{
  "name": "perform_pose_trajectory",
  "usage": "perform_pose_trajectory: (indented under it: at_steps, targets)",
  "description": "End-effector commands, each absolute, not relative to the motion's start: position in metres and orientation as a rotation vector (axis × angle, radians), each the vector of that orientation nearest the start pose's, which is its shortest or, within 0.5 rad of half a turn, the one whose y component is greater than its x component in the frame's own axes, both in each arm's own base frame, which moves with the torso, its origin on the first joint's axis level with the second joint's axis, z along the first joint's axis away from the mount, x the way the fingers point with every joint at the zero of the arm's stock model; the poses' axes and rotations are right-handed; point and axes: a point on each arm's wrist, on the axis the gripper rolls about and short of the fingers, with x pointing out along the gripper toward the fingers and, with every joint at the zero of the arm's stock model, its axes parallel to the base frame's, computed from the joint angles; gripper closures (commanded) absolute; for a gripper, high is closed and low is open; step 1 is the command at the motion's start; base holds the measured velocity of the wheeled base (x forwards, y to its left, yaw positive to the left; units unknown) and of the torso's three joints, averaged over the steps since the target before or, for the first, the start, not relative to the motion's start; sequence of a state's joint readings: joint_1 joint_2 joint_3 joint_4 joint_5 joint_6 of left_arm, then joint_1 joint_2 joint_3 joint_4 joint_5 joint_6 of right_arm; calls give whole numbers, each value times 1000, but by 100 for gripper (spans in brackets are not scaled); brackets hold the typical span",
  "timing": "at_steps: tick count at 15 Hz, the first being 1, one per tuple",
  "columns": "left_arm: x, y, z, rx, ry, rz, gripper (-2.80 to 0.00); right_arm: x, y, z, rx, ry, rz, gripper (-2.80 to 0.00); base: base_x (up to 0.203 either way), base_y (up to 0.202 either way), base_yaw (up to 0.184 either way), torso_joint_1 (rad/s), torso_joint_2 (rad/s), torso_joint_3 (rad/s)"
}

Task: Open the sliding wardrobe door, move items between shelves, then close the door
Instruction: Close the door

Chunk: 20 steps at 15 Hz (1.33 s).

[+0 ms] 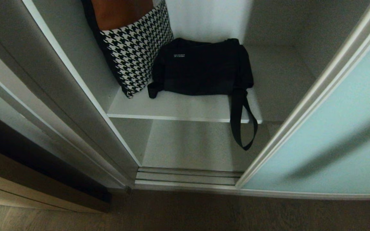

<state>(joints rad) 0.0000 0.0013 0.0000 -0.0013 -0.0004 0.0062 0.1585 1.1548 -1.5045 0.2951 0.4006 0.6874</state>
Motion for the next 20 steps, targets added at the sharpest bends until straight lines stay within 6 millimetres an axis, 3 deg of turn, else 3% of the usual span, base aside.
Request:
perform_pose_trajectory:
  at_steps: [1, 7, 12, 14, 17, 20]
  targets:
    - [-23, 0, 76, 8, 0, 0, 0, 119, 36, 413, 665, 172, 616, 0, 0, 0, 0, 0, 0, 0]
    - [-23, 0, 76, 6, 0, 0, 0, 134, 70, 410, 577, 243, 792, 0, 0, 0, 0, 0, 0, 0]
    - [-23, 0, 76, 8, 0, 0, 0, 156, 111, 406, 515, 268, 781, 0, 0, 0, 0, 0, 0, 0]
    - [-23, 0, 76, 8, 0, 0, 0, 155, 123, 407, 491, 258, 782, 0, 0, 0, 0, 0, 0, 0]
    - [-23, 0, 76, 7, 1, 0, 0, 119, 118, 421, 498, 214, 901, 0, 0, 0, 0, 0, 0, 0]
    - [-23, 0, 76, 7, 1, 0, 0, 70, 88, 434, 515, 148, 1035, 0, 0, 0, 0, 0, 0, 0]
